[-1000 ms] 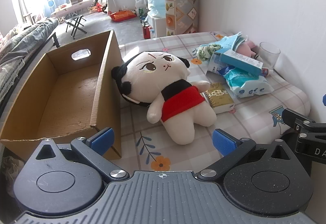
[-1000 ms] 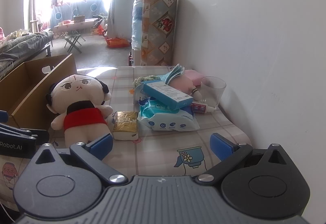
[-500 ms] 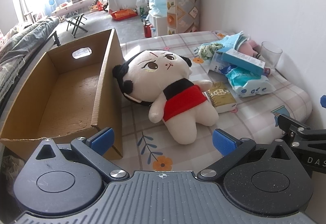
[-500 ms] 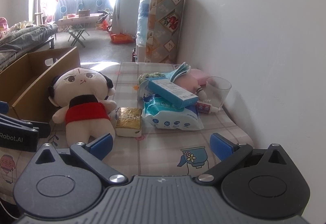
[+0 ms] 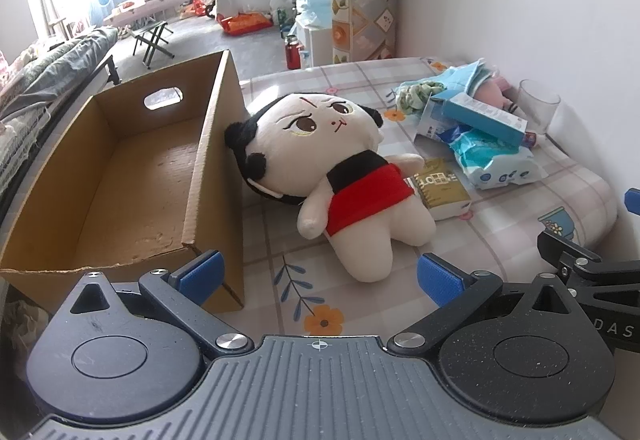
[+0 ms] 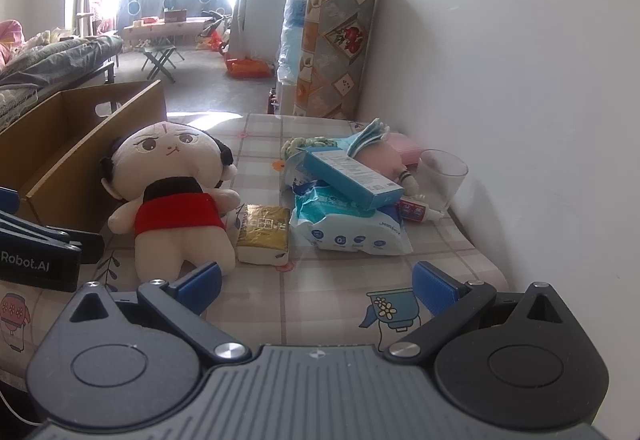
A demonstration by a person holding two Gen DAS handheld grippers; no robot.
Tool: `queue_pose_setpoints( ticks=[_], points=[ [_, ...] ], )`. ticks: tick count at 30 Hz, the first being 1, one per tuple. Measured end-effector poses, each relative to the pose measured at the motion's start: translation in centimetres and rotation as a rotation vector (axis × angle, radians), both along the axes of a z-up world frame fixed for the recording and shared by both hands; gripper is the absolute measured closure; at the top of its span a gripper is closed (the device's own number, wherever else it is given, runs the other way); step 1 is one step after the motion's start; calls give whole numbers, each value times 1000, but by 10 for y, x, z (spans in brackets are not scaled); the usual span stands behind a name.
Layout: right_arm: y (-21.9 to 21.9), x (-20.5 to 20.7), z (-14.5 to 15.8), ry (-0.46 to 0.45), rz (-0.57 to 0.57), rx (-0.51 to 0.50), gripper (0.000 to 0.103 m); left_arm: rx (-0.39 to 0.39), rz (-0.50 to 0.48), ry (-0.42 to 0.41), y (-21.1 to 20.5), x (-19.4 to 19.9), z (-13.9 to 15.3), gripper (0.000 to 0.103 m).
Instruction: Organize soft objects
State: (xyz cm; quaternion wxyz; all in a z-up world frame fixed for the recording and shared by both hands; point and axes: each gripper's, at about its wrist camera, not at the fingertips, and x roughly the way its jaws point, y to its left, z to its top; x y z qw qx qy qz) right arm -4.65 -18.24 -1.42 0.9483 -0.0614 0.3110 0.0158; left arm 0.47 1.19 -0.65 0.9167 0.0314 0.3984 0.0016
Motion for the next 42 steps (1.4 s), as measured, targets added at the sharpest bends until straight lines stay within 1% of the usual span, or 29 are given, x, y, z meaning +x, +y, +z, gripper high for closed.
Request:
queue_pose_setpoints(
  ticks=[14, 42],
  points=[
    [6, 8, -3, 13, 16, -1, 0, -4, 4, 4, 3, 1, -2, 0],
    [9, 10, -1, 10, 20, -6, 0, -5, 17, 13, 8, 5, -4, 0]
  ],
)
